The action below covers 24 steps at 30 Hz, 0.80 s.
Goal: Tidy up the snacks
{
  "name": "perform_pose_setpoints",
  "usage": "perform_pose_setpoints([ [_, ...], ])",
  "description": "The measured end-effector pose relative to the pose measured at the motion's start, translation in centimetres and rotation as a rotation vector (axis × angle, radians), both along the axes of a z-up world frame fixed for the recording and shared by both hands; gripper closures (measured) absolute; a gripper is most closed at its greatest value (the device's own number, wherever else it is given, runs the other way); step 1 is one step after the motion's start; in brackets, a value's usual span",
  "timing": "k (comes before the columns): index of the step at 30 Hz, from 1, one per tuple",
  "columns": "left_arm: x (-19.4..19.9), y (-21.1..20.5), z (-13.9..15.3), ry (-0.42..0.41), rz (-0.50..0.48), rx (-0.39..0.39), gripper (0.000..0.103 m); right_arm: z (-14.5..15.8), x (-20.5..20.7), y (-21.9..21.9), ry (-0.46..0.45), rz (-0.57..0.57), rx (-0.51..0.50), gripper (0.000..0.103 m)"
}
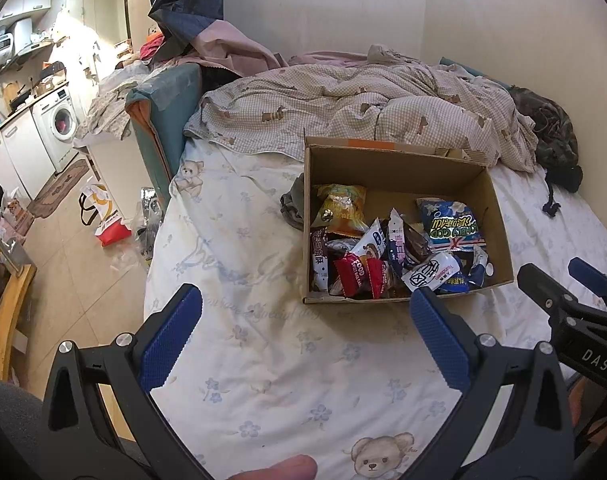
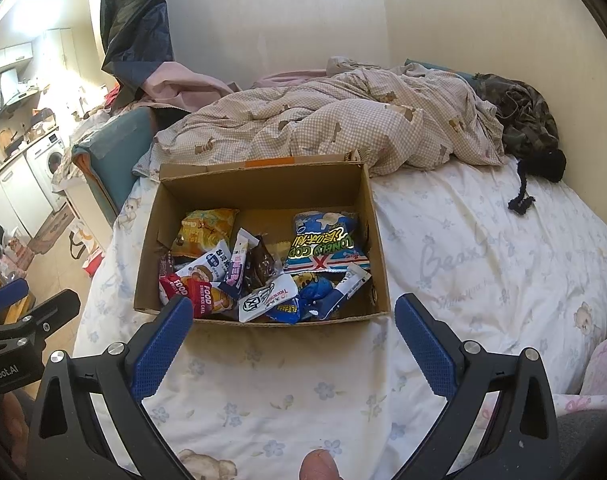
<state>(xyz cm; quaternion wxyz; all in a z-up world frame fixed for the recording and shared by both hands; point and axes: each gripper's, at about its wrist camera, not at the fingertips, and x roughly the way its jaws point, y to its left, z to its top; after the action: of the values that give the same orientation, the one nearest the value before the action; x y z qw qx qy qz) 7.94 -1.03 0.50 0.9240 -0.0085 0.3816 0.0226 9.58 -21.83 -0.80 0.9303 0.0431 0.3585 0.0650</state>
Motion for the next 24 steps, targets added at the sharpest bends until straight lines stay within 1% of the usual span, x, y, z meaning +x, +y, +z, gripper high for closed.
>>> perform_pose_setpoints([
  [8,-0.18,0.3,-0.56,0.015,0.004,-0.005,0.0,0.09,0.03,-0.06,-0.002,-0.002,0.003,0.0],
  [24,-0.04,0.6,-0.38,0.011,0.01,-0.004,0.0,0.46,-0.3,-0.34,-0.018,-0.031,0.006,0.0],
])
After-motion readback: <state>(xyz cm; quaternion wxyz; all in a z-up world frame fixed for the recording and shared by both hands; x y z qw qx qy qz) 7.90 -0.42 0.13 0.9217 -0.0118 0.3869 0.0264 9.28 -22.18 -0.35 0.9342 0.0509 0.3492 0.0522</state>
